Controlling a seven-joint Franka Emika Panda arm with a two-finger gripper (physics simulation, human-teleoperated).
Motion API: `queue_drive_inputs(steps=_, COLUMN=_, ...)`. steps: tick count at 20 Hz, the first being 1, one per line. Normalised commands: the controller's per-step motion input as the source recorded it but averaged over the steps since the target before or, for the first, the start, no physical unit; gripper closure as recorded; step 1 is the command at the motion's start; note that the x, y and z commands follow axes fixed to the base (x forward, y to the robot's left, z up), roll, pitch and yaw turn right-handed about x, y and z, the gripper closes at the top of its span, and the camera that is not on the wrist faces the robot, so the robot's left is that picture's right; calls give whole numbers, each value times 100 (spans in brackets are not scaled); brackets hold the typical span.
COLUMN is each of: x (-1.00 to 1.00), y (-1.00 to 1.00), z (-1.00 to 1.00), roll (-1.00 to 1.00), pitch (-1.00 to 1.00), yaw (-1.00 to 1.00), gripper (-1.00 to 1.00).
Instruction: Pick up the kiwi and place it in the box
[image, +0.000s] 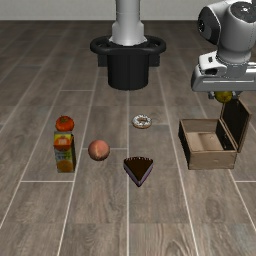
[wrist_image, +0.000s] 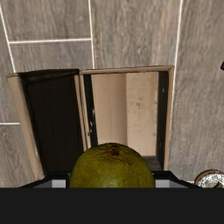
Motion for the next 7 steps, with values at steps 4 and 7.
queue_drive_inputs(steps=4, x=0, y=0, z=0, roll=0, pitch=0, yaw=0, gripper=-100)
queue_drive_inputs(steps=7, x=0, y=0, z=0, roll=0, pitch=0, yaw=0, gripper=-100)
